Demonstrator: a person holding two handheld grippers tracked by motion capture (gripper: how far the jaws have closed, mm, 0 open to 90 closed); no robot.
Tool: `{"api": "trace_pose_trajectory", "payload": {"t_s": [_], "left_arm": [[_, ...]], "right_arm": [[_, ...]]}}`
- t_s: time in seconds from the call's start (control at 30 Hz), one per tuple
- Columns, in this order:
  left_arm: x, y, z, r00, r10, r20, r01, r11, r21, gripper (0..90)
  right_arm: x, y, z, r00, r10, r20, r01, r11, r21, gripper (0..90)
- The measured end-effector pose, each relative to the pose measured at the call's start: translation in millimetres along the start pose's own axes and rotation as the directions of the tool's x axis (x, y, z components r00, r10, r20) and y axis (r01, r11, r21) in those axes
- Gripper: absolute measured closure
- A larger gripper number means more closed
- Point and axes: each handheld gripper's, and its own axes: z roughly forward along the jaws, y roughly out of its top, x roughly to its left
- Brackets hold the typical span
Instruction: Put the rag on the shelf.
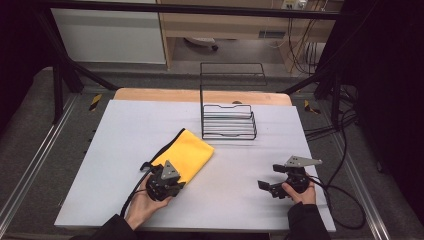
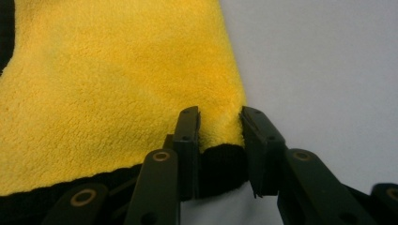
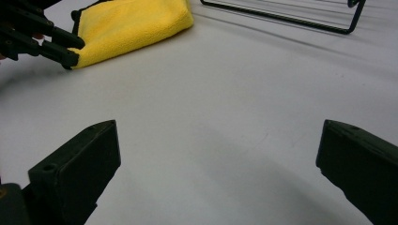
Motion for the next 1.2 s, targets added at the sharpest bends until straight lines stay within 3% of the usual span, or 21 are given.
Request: {"api": "trace_pose_trajectory", "payload": {"t_s": [0.13, 0.23, 0.43, 0.63, 0.83, 0.97, 1.1, 1.13, 1.2], "left_arm": [[1.8, 2.8, -0.1, 1.0, -0.002, 0.002, 0.002, 0.9999, 0.016, 76.7], [5.2, 3.9, -0.8, 0.9994, -0.028, 0.022, 0.027, 0.9995, 0.016, 78.1], [4.3, 7.5, -9.7, 0.9966, -0.055, 0.061, 0.056, 0.9982, -0.021, 80.4], [-11.0, 15.7, -21.2, 0.9862, -0.076, 0.147, 0.085, 0.9947, -0.057, 80.4], [-40.9, 22.8, -19.2, 0.9749, -0.072, 0.211, 0.086, 0.9946, -0.058, 80.2], [-57.7, 26.4, -11.4, 0.9759, -0.043, 0.214, 0.056, 0.997, -0.053, 79.8], [-57.9, 25.7, -4.3, 0.9746, -0.038, 0.221, 0.05, 0.9974, -0.051, 77.1], [-57.0, 25.4, -5.3, 0.9732, -0.034, 0.227, 0.048, 0.9972, -0.057, 70.0], [-54.8, 25.2, -11.0, 0.9706, -0.023, 0.24, 0.042, 0.9963, -0.074, 64.9]], "right_arm": [[0.0, -0.2, 0.4, 1.0, -0.002, -0.001, 0.002, 1.0, 0.004, 0.7], [0.0, -0.1, 0.3, 1.0, -0.002, -0.002, 0.002, 1.0, 0.004, 0.7], [0.0, 0.2, 0.2, 1.0, 0.002, -0.004, -0.002, 1.0, 0.0, 0.7], [0.8, 0.5, -0.2, 1.0, 0.002, -0.003, -0.002, 1.0, -0.002, 0.7], [1.8, 0.9, 0.2, 1.0, 0.006, -0.003, -0.006, 1.0, -0.003, 0.7], [1.8, 1.0, -0.3, 1.0, 0.007, -0.004, -0.007, 1.0, -0.006, 0.7], [2.8, 2.0, 0.6, 1.0, 0.004, 0.002, -0.004, 1.0, -0.001, 0.7], [4.5, 3.0, 1.3, 1.0, 0.001, 0.003, -0.001, 1.0, 0.001, 0.7], [5.5, 3.7, 1.9, 1.0, -0.002, 0.006, 0.002, 1.0, -0.001, 0.7]]}}
